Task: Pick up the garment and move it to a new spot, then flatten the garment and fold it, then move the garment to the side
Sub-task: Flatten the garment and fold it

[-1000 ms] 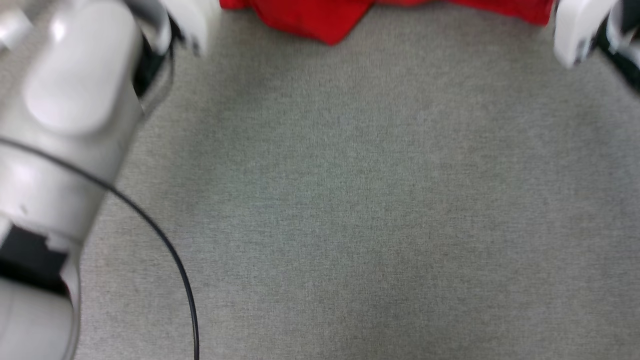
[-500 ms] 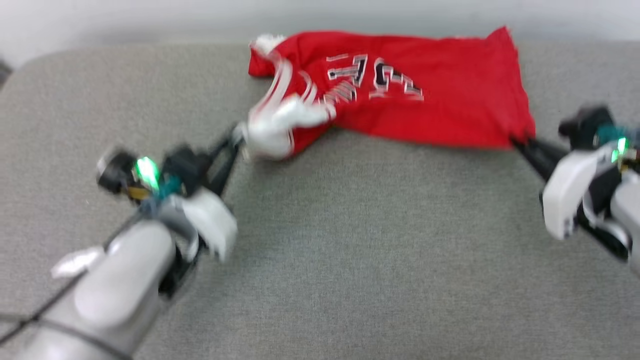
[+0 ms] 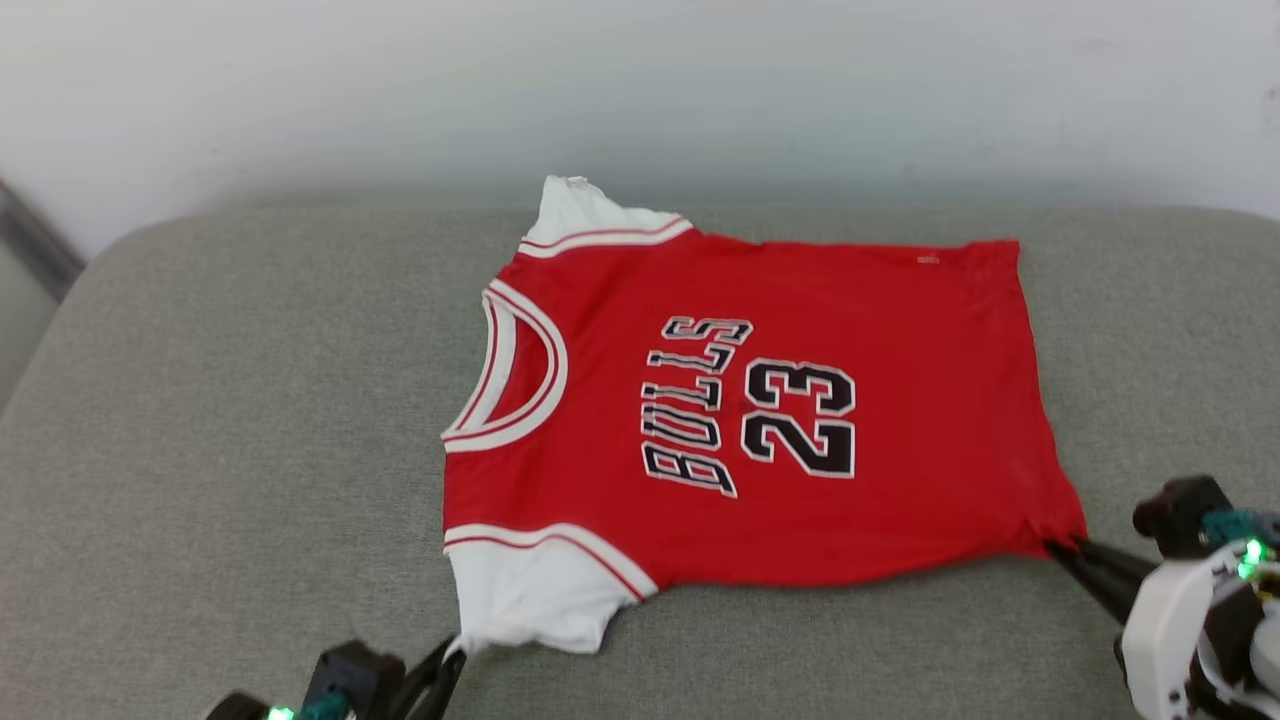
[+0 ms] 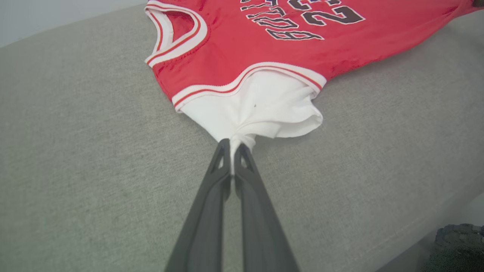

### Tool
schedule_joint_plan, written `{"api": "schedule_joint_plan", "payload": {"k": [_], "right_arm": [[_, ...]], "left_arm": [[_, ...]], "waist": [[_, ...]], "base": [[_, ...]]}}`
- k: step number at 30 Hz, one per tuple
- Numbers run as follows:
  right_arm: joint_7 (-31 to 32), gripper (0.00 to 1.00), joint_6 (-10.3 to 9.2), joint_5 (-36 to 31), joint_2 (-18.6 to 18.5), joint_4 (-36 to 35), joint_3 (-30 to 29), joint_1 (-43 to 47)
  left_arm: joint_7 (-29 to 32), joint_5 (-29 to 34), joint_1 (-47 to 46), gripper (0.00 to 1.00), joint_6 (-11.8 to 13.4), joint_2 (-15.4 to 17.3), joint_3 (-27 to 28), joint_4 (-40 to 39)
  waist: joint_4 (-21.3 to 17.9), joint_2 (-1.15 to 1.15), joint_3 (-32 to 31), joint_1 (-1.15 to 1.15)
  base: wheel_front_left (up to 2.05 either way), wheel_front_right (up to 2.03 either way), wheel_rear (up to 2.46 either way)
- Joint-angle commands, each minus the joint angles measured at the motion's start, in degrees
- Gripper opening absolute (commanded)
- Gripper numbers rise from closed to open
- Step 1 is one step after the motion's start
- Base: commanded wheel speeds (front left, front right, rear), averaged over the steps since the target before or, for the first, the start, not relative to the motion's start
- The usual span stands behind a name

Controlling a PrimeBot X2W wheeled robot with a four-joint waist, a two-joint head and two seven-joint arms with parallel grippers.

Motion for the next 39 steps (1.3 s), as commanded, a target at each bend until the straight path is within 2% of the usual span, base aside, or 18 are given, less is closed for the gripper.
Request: {"api": "schedule_joint_plan", "payload": {"k": [1, 5, 11, 19, 28, 34, 39], "right_arm": [[-0.16, 0.0, -0.04, 0.28, -0.45, -0.36, -0.5, 1.93], [0.23, 0.0, -0.04, 0.74, -1.6, -2.92, -1.72, 8.22], [0.9, 0.0, -0.04, 0.99, -3.22, -6.72, -4.47, 16.48], [4.61, 0.0, -0.04, -0.97, -4.09, -11.6, -9.91, 21.14], [8.94, 0.0, -0.04, -3.36, -3.06, -16.51, -20.17, 19.23], [11.67, 0.0, -0.04, -4.49, -3.45, -18.85, -26.21, 18.55], [14.11, 0.0, -0.04, -5.22, -2.19, -19.83, -29.63, 17.55]], "left_arm": [[0.03, -0.34, 1.52, 0.0, 0.69, 0.53, 0.06, -0.65], [-0.32, -2.57, 7.29, 0.0, 2.83, 1.65, 0.17, -2.27], [-1.17, -5.18, 13.97, 0.0, 4.32, 1.99, -0.74, -3.32], [-1.75, -3.89, 10.02, 0.0, 4.27, 2.32, 0.71, -3.53], [1.22, 0.06, -3.54, 0.0, 0.08, 2.46, 1.71, -2.72], [1.9, 0.81, -13.77, 0.0, -2.82, 0.12, 3.4, 1.58], [1.22, 0.84, -20.62, 0.0, -5.42, -2.32, 4.11, 7.77]], "waist": [[0.41, 0.0, -1.16, 0.02], [0.44, 0.0, -2.85, 0.02], [0.25, 0.0, -4.06, 0.02], [0.13, 0.0, -3.05, 0.02], [-0.7, 0.0, 0.3, 0.02], [-1.15, 0.0, 3.97, 0.02], [-2.03, 0.0, 7.07, 0.02]], "base": [[0.0, 0.0, 0.0], [0.0, 0.0, 0.0], [0.0, 0.0, 0.0], [0.0, 0.0, 0.0], [0.0, 0.0, 0.0], [0.0, 0.0, 0.0], [0.0, 0.0, 0.0]]}}
